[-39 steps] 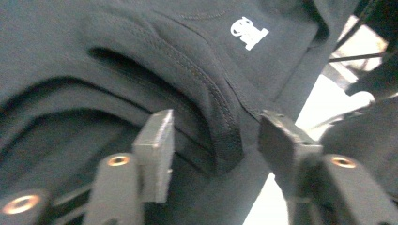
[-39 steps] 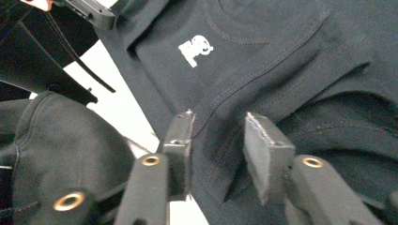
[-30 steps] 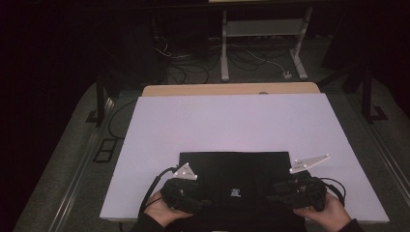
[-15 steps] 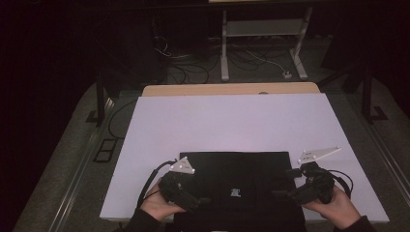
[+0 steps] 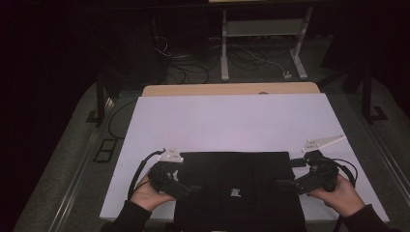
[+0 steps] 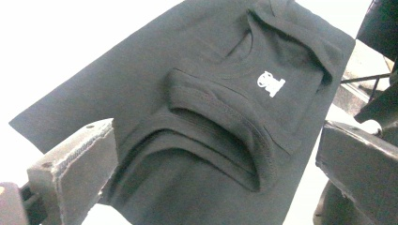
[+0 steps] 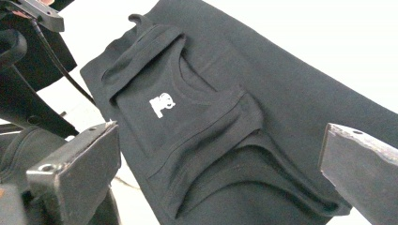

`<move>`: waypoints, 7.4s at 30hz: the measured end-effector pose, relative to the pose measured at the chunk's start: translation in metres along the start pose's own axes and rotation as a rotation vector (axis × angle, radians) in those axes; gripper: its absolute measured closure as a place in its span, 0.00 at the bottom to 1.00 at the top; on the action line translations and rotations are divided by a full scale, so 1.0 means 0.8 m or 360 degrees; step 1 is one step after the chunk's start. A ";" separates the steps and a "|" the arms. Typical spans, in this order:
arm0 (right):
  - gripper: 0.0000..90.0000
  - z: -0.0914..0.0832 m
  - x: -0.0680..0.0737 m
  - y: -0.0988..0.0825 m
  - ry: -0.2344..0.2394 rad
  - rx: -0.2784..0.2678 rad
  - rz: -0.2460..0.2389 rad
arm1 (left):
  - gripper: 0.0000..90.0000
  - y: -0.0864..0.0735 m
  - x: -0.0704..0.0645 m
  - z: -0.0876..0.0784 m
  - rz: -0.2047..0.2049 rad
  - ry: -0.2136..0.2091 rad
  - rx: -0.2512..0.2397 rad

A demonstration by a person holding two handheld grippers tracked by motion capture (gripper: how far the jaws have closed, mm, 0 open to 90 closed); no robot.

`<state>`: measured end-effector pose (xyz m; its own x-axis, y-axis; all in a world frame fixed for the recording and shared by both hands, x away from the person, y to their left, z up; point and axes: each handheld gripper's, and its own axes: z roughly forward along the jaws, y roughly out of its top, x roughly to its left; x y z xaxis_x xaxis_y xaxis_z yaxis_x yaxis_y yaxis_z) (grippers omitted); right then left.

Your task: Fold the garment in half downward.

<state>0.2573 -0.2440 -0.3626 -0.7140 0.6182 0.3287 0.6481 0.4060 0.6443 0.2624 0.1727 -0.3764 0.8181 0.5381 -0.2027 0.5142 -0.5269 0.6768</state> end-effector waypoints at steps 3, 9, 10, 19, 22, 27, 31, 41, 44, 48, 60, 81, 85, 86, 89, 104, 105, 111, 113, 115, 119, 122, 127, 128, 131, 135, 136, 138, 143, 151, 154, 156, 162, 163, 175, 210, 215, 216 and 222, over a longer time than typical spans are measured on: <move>0.00 -0.002 -0.002 0.004 -0.0004 -0.0004 -0.0002 | 0.00 0.003 0.003 -0.004 0.0007 0.0008 -0.0013; 0.00 -0.004 -0.008 0.012 -0.0017 0.0001 -0.0014 | 0.00 0.007 0.006 -0.006 0.0021 0.0012 -0.0013; 0.00 -0.005 -0.009 0.013 -0.0019 0.0002 -0.0013 | 0.00 0.008 0.006 -0.006 0.0022 0.0016 -0.0015; 0.00 -0.011 -0.017 0.020 -0.0035 0.0002 -0.0012 | 0.00 0.020 0.012 -0.009 0.0039 0.0019 -0.0016; 0.00 -0.013 -0.022 0.023 -0.0055 0.0000 0.0002 | 0.00 0.023 0.013 -0.009 0.0041 0.0021 -0.0023; 0.00 -0.014 -0.030 0.028 -0.0069 -0.0005 0.0019 | 0.00 0.026 0.018 -0.009 0.0050 0.0020 -0.0029; 0.00 -0.014 -0.037 0.032 -0.0078 -0.0010 0.0018 | 0.00 0.030 0.023 -0.007 0.0047 0.0022 -0.0023; 0.00 -0.015 -0.047 0.041 -0.0087 -0.0023 0.0004 | 0.00 0.046 0.037 -0.006 0.0042 0.0010 -0.0041; 0.00 -0.013 -0.052 0.042 -0.0090 -0.0017 0.0008 | 0.00 0.049 0.040 -0.005 0.0042 0.0016 -0.0037; 0.00 -0.011 -0.060 0.044 -0.0083 -0.0027 0.0023 | 0.00 0.050 0.048 -0.002 0.0024 0.0016 -0.0028; 0.00 0.001 -0.080 0.049 -0.0099 -0.0030 0.0043 | 0.00 0.047 0.073 0.002 -0.0037 0.0040 -0.0050; 0.00 0.025 -0.111 0.048 -0.0108 -0.0005 0.0078 | 0.00 0.028 0.115 0.022 -0.0138 0.0066 -0.0004; 0.00 0.029 -0.119 0.044 -0.0108 0.0000 0.0100 | 0.00 0.027 0.121 0.025 -0.0147 0.0066 0.0002; 0.00 0.030 -0.122 0.043 -0.0108 -0.0002 0.0105 | 0.00 0.026 0.122 0.026 -0.0152 0.0067 0.0002; 0.00 0.033 -0.129 0.038 -0.0119 0.0006 0.0130 | 0.00 0.025 0.125 0.029 -0.0161 0.0068 0.0008; 0.00 0.041 -0.150 0.020 -0.0120 0.0033 0.0198 | 0.00 0.007 0.138 0.051 -0.0212 0.0046 0.0078; 0.00 0.041 -0.150 0.019 -0.0119 0.0032 0.0204 | 0.00 0.007 0.138 0.052 -0.0218 0.0043 0.0078; 0.00 0.050 -0.153 0.013 -0.0120 0.0074 0.0191 | 0.00 0.001 0.142 0.057 -0.0221 0.0035 0.0090; 0.01 0.052 -0.154 0.011 -0.0130 0.0093 0.0186 | 0.00 0.000 0.142 0.058 -0.0213 0.0041 0.0094; 0.04 0.055 -0.155 0.008 -0.0139 0.0105 0.0167 | 0.00 -0.001 0.142 0.058 -0.0217 0.0027 0.0108; 0.10 0.058 -0.155 0.005 -0.0161 0.0122 0.0134 | 0.08 -0.004 0.142 0.059 -0.0208 0.0023 0.0115; 0.15 0.060 -0.155 0.005 -0.0166 0.0116 0.0118 | 0.13 -0.006 0.145 0.059 -0.0210 0.0025 0.0113; 0.30 0.062 -0.154 0.005 -0.0204 0.0108 0.0109 | 0.20 -0.008 0.148 0.058 -0.0196 0.0039 0.0087; 0.33 0.062 -0.154 0.005 -0.0205 0.0108 0.0113 | 0.23 -0.008 0.148 0.058 -0.0195 0.0048 0.0077; 0.39 0.063 -0.155 0.004 -0.0209 0.0108 0.0115 | 0.30 -0.008 0.151 0.059 -0.0194 0.0079 0.0065; 0.47 0.065 -0.155 0.004 -0.0219 0.0107 0.0119 | 0.35 -0.008 0.153 0.060 -0.0191 0.0077 0.0055; 0.47 0.066 -0.156 0.004 -0.0217 0.0111 0.0119 | 0.36 -0.008 0.153 0.060 -0.0190 0.0076 0.0050; 0.48 0.067 -0.158 0.004 -0.0216 0.0108 0.0121 | 0.39 -0.008 0.154 0.060 -0.0191 0.0073 0.0037; 0.57 0.067 -0.160 0.002 -0.0206 0.0121 0.0127 | 0.51 -0.007 0.155 0.063 -0.0155 0.0046 0.0035; 0.74 0.067 -0.163 0.001 -0.0182 0.0118 0.0195 | 0.77 -0.005 0.153 0.064 -0.0108 0.0045 0.0073; 0.85 0.067 -0.165 0.000 -0.0184 0.0119 0.0216 | 0.90 -0.006 0.155 0.062 -0.0123 0.0046 0.0087; 0.91 0.066 -0.165 -0.001 -0.0188 0.0121 0.0212 | 0.93 -0.005 0.153 0.062 -0.0127 0.0058 0.0098; 0.96 0.064 -0.163 -0.001 -0.0179 0.0123 0.0205 | 0.95 -0.001 0.150 0.056 -0.0120 0.0096 0.0089; 0.97 0.064 -0.163 -0.001 -0.0190 0.0125 0.0204 | 0.95 -0.001 0.150 0.056 -0.0118 0.0113 0.0084; 0.97 0.067 -0.152 0.007 -0.0360 0.0099 0.0181 | 0.96 0.008 0.143 0.053 0.0015 0.0261 0.0089; 0.97 0.060 -0.177 0.049 -0.0484 -0.0025 0.0232 | 0.96 0.058 0.170 0.058 0.0076 0.0406 0.0061; 0.97 0.061 -0.182 0.056 -0.0482 -0.0024 0.0250 | 0.96 0.066 0.178 0.062 0.0033 0.0420 0.0106; 0.97 0.061 -0.183 0.057 -0.0483 -0.0026 0.0248 | 0.96 0.069 0.179 0.062 0.0032 0.0420 0.0109; 0.97 0.054 -0.187 0.062 -0.0496 -0.0049 0.0265 | 0.96 0.082 0.183 0.061 0.0012 0.0422 0.0085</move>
<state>0.4075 -0.2876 -0.4097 -0.4811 0.8517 0.2077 0.7372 0.2649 0.6215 0.4288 0.1850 -0.3961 0.7295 0.6840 -0.0007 0.5270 -0.5615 0.6380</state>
